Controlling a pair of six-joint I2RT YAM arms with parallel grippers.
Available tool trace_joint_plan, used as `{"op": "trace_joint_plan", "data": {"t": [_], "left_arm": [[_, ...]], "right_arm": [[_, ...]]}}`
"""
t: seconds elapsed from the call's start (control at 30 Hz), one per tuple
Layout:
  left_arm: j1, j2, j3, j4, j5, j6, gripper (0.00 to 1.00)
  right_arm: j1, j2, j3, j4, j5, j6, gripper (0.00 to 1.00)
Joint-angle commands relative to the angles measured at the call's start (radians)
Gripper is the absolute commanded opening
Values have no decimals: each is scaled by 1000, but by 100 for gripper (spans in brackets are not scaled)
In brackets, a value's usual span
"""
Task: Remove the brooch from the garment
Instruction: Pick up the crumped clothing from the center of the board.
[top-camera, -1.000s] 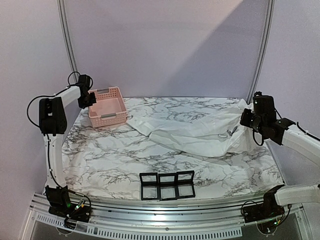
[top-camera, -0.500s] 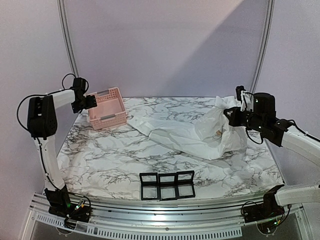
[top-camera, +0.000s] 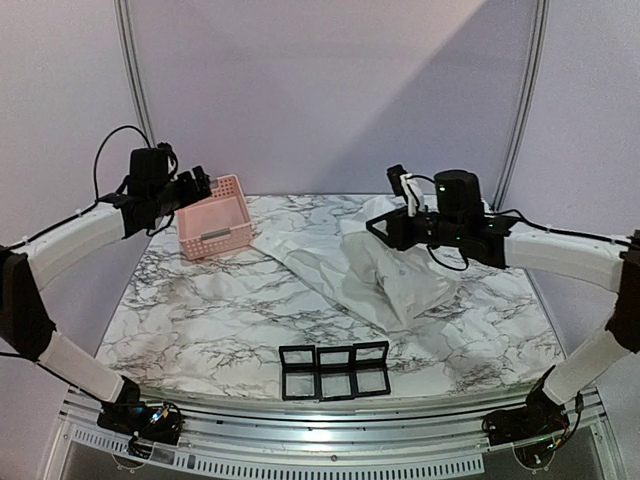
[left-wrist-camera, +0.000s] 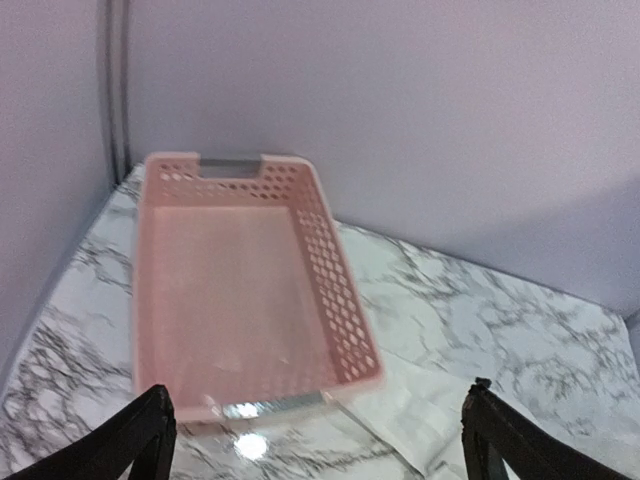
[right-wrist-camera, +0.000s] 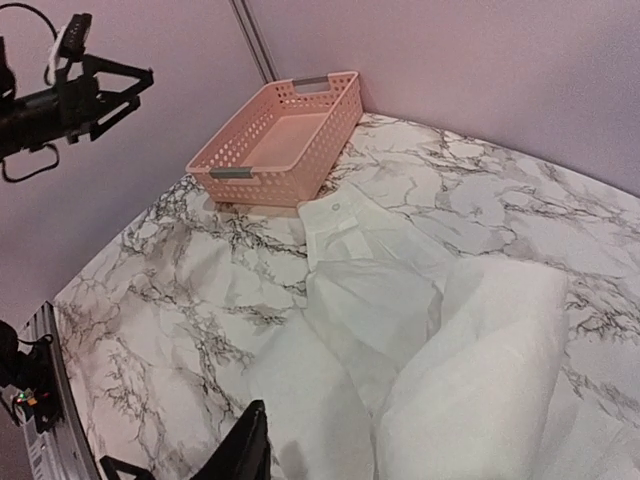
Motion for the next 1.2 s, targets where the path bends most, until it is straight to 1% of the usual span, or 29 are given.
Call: {"op": "trace_joint_plan", "data": {"t": [0.0,0.07,0.13,0.27,0.3,0.37,0.47,0.53,0.6,0.67,0.77,0.97,1.13,1.17], "left_arm": [[-161,-58,-130,6,-12,-66,99],[-214,-70,-170,0,12,-92,100],[-254,-75,-220,34,78,-101,100],[-332,-47,-272,154,261,-116,100],[-349,-28,-270,164,292,-120,99],[-395,13,-256,167,323,-115,99],[-446,81,-238,179,327,-116,100],[-465,128,-231,216,358,-135,100],[-483,170,-212,242,379,-141,100],[-508,208,-170,232,374,-120,99],[-553,260,-80,193,352,-38,100],[-622,397,117,33,302,72,99],[-636,477,206,41,340,84,100],[-637,490,221,43,349,81,100]], "right_arm": [[52,172,120,-57,79,69,43],[53,184,89,-45,110,112,60],[54,148,46,-35,137,133,73],[52,51,-9,-130,226,140,84],[52,25,-23,-158,278,143,88],[53,-9,-52,-225,323,143,93],[52,-63,-95,-309,374,160,96],[53,-124,-134,-351,427,195,99],[46,-169,-163,-404,493,227,99],[22,-194,-173,-464,505,279,99],[-15,-223,-217,-490,503,337,99],[-91,-275,-317,-413,415,380,99],[-112,-273,-365,-263,316,376,99],[-119,-274,-370,-235,300,379,98]]}}
